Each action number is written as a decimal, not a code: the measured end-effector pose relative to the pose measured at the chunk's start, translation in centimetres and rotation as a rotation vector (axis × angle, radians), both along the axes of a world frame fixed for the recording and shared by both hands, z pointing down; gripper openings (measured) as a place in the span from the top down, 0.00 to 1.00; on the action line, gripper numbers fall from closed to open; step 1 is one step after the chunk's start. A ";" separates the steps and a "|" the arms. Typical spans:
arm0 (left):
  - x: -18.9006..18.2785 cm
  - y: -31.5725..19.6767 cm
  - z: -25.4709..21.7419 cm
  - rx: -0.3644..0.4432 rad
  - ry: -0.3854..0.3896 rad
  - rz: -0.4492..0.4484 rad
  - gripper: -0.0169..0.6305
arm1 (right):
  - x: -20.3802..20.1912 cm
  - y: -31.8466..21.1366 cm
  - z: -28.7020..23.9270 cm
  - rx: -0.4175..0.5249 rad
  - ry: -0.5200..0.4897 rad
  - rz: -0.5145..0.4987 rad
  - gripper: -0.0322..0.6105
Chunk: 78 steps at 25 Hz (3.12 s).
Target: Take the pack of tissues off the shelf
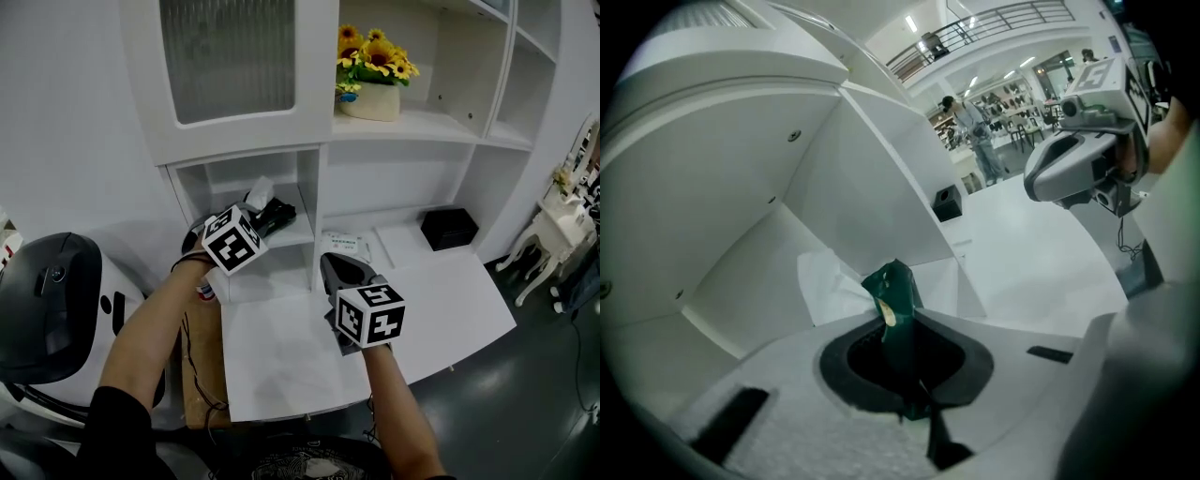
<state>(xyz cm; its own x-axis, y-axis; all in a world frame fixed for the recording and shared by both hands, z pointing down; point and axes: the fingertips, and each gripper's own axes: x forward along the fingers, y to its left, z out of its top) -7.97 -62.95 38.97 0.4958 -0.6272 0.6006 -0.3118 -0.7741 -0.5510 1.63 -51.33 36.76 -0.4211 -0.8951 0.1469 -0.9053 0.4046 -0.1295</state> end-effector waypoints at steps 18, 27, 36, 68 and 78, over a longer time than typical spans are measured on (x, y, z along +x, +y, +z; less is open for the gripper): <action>-0.3 5.1 -4.8 0.108 0.134 -0.130 0.95 | 1.4 4.0 -1.5 -0.006 0.012 -0.064 0.94; -0.2 10.2 -6.6 0.151 0.198 -0.232 0.95 | 3.2 6.8 -2.0 0.011 0.049 -0.139 0.94; -1.1 16.2 -6.8 0.178 0.295 -0.368 0.95 | 4.7 9.1 -2.7 0.038 0.068 -0.216 0.94; -1.0 33.5 -2.3 0.190 0.704 -0.670 0.95 | 6.0 19.5 -2.6 0.116 0.045 -0.279 0.95; -0.9 34.6 -2.9 0.199 0.718 -0.656 0.95 | 6.0 20.7 -2.8 0.120 0.053 -0.277 0.95</action>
<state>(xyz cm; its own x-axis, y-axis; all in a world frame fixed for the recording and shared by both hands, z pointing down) -8.83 -28.31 36.10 0.2194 -0.9643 0.1482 -0.9559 -0.2429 -0.1648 7.67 -30.59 33.95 -0.6462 -0.7594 0.0758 -0.7625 0.6467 -0.0212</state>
